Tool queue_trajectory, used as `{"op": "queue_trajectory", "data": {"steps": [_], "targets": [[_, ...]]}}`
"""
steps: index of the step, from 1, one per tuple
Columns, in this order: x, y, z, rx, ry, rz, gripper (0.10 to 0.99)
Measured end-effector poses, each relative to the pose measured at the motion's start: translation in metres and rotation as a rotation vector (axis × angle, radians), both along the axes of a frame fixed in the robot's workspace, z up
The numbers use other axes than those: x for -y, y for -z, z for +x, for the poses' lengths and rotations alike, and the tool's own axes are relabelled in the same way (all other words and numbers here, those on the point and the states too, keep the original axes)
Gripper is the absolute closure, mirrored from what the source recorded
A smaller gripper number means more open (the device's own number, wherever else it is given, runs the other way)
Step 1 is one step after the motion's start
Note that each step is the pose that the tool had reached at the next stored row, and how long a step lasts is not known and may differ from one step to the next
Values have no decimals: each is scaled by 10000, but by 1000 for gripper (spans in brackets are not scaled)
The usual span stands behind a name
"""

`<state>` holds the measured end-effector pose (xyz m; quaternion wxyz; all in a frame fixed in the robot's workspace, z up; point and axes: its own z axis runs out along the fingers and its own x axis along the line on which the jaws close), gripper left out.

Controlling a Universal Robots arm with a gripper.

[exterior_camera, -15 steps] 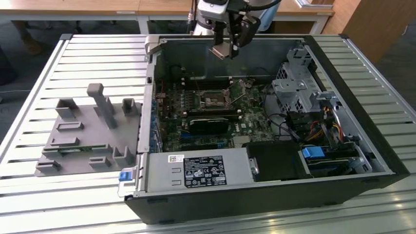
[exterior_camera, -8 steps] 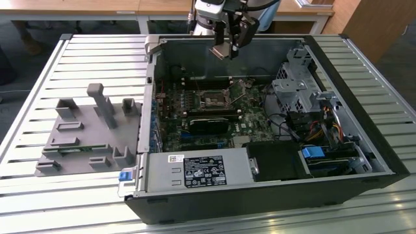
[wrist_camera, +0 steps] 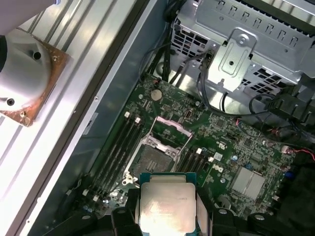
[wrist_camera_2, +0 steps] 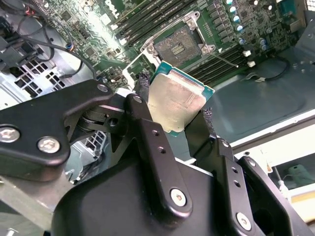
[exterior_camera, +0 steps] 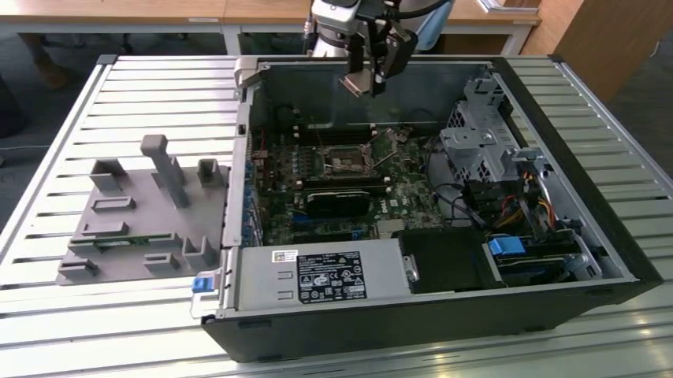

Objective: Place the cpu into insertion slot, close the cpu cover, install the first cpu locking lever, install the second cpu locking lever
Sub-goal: 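Place the cpu into insertion slot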

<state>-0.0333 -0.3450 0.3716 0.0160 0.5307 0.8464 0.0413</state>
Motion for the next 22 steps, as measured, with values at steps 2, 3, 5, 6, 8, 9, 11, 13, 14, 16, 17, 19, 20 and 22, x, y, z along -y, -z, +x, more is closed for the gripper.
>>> {"op": "queue_trajectory", "data": {"steps": [2, 3, 5, 6, 8, 9, 11, 13, 14, 16, 17, 19, 20, 22], "targets": [[0, 2, 0, 0, 151, 0, 545], [0, 3, 0, 0, 232, 0, 545], [0, 6, 0, 0, 381, 0, 545], [0, 8, 0, -1, 445, 1, 545], [0, 13, 0, -1, 516, -1, 545], [-1, 16, 0, -1, 534, -1, 545], [0, 25, 0, -1, 563, -1, 545], [0, 33, 0, -1, 588, -1, 545], [0, 38, 0, 0, 598, 0, 545], [0, 45, 0, 0, 618, -1, 545], [0, 46, -3, -1, 644, -2, 545], [0, 50, -4, 0, 711, -1, 545], [0, 52, -3, -1, 744, -1, 545], [0, 55, -4, -1, 811, -1, 545]]}}
